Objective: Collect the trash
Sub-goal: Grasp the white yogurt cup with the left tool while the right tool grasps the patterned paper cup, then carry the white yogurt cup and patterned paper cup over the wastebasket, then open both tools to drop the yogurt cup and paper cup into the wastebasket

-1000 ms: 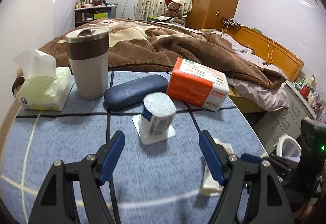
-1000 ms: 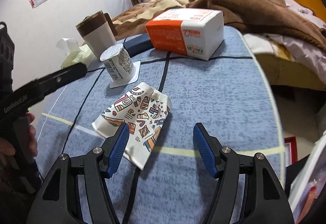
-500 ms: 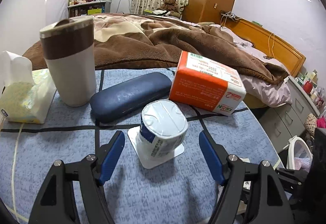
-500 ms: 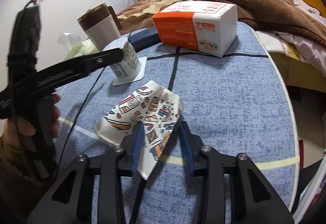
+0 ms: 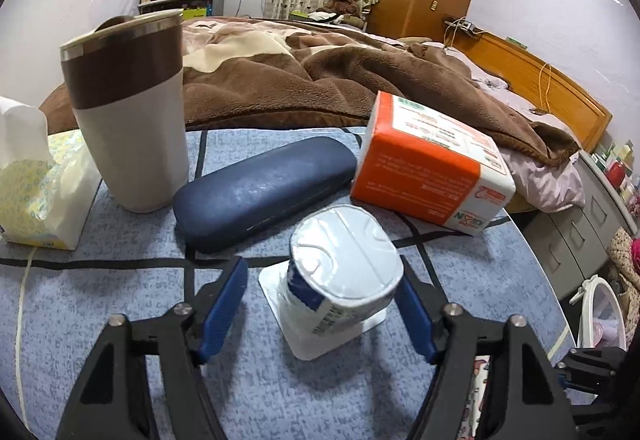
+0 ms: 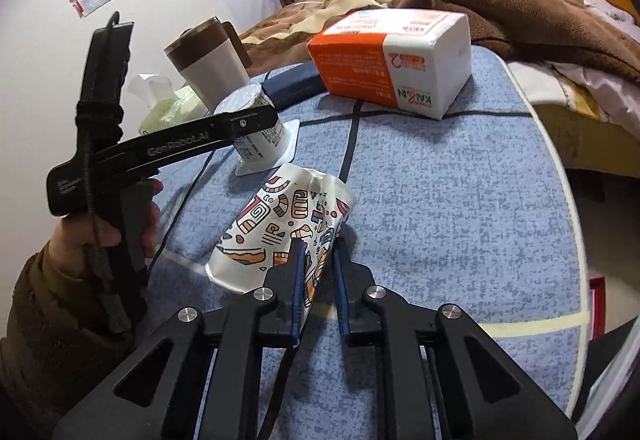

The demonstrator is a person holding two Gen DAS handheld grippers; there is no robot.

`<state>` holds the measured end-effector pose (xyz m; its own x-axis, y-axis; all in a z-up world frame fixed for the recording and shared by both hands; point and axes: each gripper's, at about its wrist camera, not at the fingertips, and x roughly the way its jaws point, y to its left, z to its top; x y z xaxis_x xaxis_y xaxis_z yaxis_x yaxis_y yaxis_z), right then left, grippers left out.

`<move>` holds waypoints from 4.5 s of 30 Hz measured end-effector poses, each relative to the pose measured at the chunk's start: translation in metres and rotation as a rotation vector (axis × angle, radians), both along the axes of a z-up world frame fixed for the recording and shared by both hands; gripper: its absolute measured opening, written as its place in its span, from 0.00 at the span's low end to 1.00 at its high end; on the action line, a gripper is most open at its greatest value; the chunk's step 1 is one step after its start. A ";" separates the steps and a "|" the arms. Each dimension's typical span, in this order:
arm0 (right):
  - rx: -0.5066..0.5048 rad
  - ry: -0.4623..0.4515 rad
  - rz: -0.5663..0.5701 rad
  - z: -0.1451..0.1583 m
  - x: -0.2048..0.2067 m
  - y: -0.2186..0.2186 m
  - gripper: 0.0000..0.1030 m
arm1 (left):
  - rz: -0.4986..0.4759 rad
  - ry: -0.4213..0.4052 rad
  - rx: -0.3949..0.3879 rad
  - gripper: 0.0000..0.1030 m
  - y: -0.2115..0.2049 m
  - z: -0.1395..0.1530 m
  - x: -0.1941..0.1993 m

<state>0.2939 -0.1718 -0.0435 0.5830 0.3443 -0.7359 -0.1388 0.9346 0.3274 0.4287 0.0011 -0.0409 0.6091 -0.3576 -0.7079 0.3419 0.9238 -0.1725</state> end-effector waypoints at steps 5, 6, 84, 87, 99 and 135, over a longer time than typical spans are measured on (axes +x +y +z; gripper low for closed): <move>-0.030 -0.009 0.002 0.003 0.001 -0.001 0.12 | 0.005 0.001 0.042 0.49 -0.003 -0.004 -0.002; -0.045 -0.013 0.004 0.004 0.001 0.000 0.12 | 0.008 -0.003 0.041 0.49 -0.003 -0.003 -0.003; -0.272 -0.207 -0.553 0.085 -0.242 -0.174 0.09 | -0.345 -0.248 0.008 0.49 -0.185 0.083 -0.314; -0.270 -0.189 -0.568 0.076 -0.239 -0.189 0.09 | -0.383 -0.223 0.004 0.49 -0.204 0.077 -0.313; -0.261 -0.080 -0.548 0.047 -0.209 -0.236 0.09 | -0.439 -0.113 0.066 0.49 -0.270 0.029 -0.299; -0.302 -0.208 -0.584 0.067 -0.242 -0.208 0.42 | -0.298 -0.166 0.044 0.77 -0.228 0.051 -0.325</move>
